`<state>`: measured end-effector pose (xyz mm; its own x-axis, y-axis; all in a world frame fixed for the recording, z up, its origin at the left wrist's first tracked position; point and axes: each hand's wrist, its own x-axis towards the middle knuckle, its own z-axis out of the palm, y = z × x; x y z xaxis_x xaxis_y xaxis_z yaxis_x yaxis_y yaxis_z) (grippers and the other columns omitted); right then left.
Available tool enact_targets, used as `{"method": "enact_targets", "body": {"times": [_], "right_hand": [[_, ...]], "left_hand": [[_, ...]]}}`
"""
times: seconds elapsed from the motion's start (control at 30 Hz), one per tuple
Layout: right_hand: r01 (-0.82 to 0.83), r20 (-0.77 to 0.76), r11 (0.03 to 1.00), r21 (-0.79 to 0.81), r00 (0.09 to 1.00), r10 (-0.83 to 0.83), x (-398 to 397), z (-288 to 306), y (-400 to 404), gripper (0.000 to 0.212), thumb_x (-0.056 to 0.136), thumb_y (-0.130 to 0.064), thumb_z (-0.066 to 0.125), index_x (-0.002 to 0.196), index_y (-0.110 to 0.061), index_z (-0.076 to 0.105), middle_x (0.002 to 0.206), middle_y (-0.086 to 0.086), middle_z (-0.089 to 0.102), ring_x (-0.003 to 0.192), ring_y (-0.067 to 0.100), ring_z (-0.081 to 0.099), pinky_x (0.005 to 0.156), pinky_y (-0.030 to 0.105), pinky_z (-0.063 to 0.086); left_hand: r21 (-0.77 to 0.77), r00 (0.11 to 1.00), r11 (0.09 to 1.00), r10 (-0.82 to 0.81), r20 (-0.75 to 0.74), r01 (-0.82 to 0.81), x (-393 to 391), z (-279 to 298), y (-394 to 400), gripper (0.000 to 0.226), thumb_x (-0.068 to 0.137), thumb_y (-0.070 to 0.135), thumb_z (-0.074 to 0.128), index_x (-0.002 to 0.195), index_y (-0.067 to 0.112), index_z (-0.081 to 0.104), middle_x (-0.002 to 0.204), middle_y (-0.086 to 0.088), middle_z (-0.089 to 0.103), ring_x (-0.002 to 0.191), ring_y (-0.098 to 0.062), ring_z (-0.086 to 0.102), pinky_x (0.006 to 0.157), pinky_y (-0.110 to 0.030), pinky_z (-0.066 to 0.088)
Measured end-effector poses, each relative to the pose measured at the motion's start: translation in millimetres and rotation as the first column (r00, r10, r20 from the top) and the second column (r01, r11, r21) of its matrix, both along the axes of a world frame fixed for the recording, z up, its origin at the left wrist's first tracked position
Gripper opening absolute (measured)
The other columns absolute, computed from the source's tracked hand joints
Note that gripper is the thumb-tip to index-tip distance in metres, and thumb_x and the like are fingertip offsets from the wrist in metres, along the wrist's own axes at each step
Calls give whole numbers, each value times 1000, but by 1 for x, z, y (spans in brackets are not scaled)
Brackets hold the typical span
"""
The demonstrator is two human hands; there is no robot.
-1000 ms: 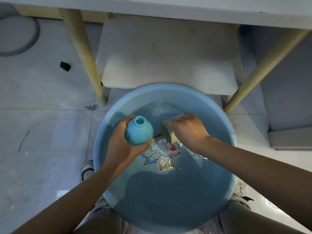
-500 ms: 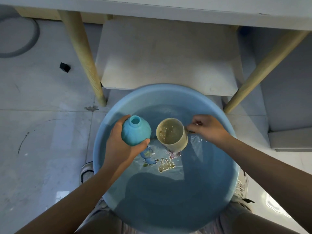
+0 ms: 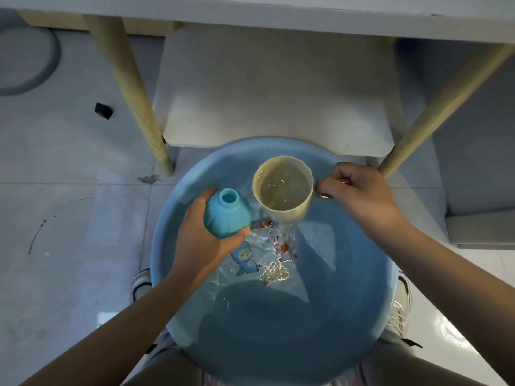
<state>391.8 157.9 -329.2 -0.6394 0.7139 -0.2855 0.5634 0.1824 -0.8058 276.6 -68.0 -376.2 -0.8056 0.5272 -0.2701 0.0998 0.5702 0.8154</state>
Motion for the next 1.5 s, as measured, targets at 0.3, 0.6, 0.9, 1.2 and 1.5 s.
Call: {"method": "enact_targets", "body": {"times": [0.3,0.6,0.9,1.2,1.5], "right_hand": [[-81,6,987,142,997,81,0,21,-6,32,78,-21,70,61,-4,49,46,-7,36,45,6,36,43,17,25],[-114,15,924,364,993,116,-9,37,-10,36,77,-24,70,56,-17,43,46,-4,41,52,5,42,50,16,31],[-142,-22,866,480,985,173,-13,37,-11,31,75,-25,69,58,-16,45,49,-9,42,57,5,42,53,9,31],[-130,-82,791,598,972,221,-17,41,-15,27,71,-24,65,58,-22,41,50,-20,32,65,5,34,59,1,31],[-160,-93,693,703,946,312,-18,43,-15,24,73,-24,61,57,-13,47,54,-13,34,62,11,34,54,20,17]], "left_hand": [[-58,995,996,-74,-67,70,-3,3,12,88,61,30,87,136,29,41,128,9,50,107,2,44,85,-11,36],[-51,992,994,-100,-81,97,-1,7,16,86,61,30,87,135,30,42,128,12,50,105,7,42,78,7,31],[-64,991,993,-106,-82,101,-1,9,17,86,62,27,87,136,28,43,123,14,47,105,3,43,76,9,30],[-61,992,993,-103,-79,98,-2,10,18,86,61,30,87,135,31,42,121,16,47,104,4,43,75,7,33],[-38,992,994,-108,-69,106,-1,11,18,86,61,26,87,135,28,44,122,15,46,98,10,46,76,8,31]]}}
